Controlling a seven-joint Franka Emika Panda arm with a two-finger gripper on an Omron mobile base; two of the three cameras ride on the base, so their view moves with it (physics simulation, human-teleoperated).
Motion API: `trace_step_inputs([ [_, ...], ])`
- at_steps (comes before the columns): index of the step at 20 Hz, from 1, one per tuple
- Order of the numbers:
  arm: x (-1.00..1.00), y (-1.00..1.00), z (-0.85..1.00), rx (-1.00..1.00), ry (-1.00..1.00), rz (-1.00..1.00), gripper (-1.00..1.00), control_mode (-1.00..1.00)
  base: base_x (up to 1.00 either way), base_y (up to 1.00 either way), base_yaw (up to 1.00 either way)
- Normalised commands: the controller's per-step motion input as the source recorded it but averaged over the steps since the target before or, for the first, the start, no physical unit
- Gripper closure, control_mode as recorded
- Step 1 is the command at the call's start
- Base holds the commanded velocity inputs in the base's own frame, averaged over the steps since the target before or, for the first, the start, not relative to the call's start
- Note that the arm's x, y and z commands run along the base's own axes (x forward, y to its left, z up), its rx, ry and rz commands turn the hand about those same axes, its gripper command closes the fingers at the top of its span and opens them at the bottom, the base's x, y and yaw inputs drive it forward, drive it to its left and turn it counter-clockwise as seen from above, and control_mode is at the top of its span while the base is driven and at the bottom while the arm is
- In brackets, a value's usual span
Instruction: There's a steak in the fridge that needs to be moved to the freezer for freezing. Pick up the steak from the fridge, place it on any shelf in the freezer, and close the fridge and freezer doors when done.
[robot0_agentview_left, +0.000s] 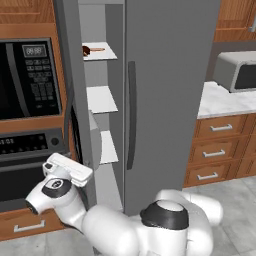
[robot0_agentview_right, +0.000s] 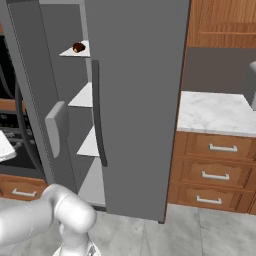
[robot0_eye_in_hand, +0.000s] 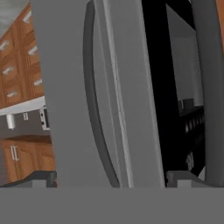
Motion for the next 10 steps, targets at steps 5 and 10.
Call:
trace_step_inputs([
  [5,0.44,0.12,-0.33,-0.06,0.06,-0.02,-1.0,-1.0,0.0,0.0,0.0],
  [10,0.35,0.35,-0.37,-0.08,0.13,0.0,-1.0,-1.0,0.0,0.0,0.0],
])
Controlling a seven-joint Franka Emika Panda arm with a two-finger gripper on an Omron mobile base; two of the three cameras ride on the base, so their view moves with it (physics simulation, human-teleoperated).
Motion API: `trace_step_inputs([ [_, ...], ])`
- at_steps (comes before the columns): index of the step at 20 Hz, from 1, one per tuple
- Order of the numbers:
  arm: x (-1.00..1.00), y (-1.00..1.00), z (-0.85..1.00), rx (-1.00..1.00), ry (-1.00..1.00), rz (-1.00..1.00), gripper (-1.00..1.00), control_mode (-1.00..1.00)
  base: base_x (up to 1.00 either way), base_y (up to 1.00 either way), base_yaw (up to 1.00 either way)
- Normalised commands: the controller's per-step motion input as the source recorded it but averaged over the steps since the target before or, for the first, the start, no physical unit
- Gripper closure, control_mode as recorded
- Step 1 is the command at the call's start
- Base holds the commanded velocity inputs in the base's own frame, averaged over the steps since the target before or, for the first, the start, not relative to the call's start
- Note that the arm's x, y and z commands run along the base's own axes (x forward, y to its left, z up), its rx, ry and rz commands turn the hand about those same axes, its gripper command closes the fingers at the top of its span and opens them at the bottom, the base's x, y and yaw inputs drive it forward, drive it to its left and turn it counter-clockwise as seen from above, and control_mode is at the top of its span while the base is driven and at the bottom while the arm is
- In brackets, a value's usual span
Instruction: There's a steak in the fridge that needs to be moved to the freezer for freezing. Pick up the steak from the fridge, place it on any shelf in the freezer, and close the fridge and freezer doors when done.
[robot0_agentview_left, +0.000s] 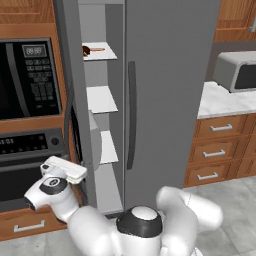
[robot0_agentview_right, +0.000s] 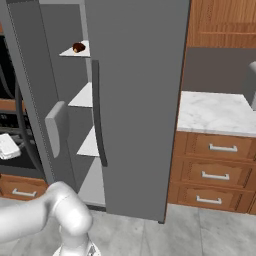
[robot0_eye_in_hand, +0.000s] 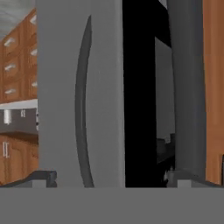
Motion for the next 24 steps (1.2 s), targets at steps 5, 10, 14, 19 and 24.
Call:
trace_step_inputs([
  [5,0.56,0.17,-0.23,-0.09,0.19,0.0,-1.0,-1.0,0.0,0.0,0.0],
  [10,0.5,0.3,-0.33,-0.1,0.15,0.0,-1.0,-1.0,0.0,0.0,0.0],
  [14,0.34,0.48,-0.38,-0.12,0.13,0.0,-1.0,-1.0,0.0,0.0,0.0],
  [19,0.59,0.2,-0.25,-0.08,0.11,-0.01,-1.0,-1.0,0.0,0.0,0.0],
  [24,0.25,-0.86,0.0,0.0,0.05,-0.04,-1.0,-1.0,0.0,0.0,0.0],
])
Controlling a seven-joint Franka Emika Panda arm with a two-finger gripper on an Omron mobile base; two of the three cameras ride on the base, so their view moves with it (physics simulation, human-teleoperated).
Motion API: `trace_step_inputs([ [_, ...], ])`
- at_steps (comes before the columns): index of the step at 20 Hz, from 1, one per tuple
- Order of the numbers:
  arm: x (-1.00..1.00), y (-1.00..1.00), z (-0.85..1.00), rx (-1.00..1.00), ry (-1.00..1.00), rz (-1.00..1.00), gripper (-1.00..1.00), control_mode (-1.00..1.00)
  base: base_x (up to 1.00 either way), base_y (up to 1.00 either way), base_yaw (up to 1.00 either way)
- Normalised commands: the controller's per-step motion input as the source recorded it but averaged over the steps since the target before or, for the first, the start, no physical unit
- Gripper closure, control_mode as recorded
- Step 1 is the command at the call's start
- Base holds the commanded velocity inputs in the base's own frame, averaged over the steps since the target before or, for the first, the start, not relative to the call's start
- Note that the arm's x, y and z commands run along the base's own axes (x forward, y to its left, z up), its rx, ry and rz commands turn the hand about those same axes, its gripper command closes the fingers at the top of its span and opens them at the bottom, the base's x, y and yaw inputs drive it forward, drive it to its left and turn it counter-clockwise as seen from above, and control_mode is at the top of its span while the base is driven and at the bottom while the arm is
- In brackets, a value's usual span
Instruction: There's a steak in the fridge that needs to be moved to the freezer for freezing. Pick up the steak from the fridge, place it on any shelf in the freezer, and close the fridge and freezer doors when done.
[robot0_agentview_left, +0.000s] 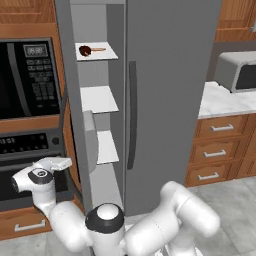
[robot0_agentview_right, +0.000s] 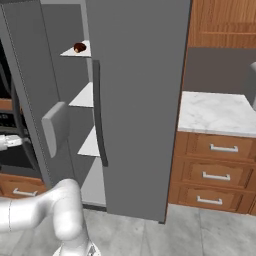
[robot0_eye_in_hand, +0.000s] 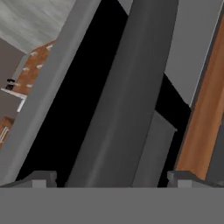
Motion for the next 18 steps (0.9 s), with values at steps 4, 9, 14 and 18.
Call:
trace_step_inputs([
  [4,0.06,-1.0,0.0,0.03,0.0,-0.03,-1.0,-1.0,0.0,0.0,0.0],
  [9,0.2,-1.0,0.0,0.05,0.0,-0.02,-1.0,-1.0,0.0,0.0,0.0],
  [14,0.38,-1.0,0.0,0.07,0.0,-0.01,-1.0,-1.0,0.0,0.0,0.0],
  [18,0.47,-1.0,0.0,0.07,0.0,-0.01,-1.0,-1.0,0.0,0.0,0.0],
])
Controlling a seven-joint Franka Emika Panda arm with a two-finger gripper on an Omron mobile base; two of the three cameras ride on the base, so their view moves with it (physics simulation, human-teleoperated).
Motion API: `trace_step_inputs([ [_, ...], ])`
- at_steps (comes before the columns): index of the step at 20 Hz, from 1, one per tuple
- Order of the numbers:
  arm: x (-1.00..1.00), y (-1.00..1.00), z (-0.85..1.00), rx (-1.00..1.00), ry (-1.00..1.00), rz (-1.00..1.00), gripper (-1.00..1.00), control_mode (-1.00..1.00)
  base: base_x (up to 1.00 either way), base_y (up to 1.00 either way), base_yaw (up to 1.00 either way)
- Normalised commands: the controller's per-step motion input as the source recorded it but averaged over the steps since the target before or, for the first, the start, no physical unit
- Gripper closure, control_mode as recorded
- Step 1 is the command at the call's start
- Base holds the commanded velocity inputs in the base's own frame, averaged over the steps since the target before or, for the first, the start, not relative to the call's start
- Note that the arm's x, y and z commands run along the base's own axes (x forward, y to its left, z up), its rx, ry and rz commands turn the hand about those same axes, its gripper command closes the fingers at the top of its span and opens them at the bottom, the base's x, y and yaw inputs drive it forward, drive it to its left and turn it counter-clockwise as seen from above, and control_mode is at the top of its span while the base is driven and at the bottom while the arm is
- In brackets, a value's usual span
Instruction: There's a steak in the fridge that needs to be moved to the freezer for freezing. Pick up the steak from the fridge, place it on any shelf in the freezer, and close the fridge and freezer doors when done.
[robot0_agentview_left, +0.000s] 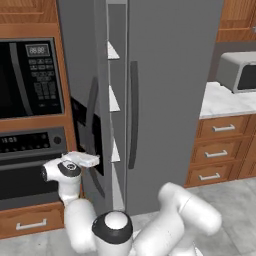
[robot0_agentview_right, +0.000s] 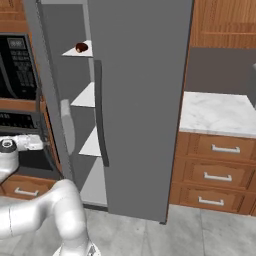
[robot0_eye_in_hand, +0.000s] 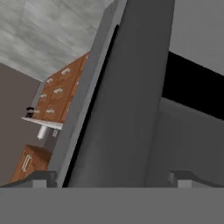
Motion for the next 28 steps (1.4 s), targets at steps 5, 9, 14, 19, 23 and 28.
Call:
trace_step_inputs([
  [5,0.63,-0.99,0.0,0.0,0.03,-0.06,-1.0,-1.0,0.0,0.0,0.0],
  [9,0.78,-0.68,0.0,0.0,0.08,-0.11,-1.0,-1.0,0.0,0.0,0.0],
  [14,0.82,-0.5,0.0,0.0,0.01,-0.08,-1.0,-1.0,0.0,0.0,0.0],
  [19,0.78,-0.43,0.0,0.0,0.0,0.0,-1.0,-1.0,0.0,0.0,0.0],
  [23,0.81,-0.4,0.0,0.0,0.0,0.0,-1.0,-1.0,0.0,0.0,0.0],
  [28,0.9,-0.42,0.0,0.0,0.0,0.0,-1.0,-1.0,0.0,0.0,0.0],
])
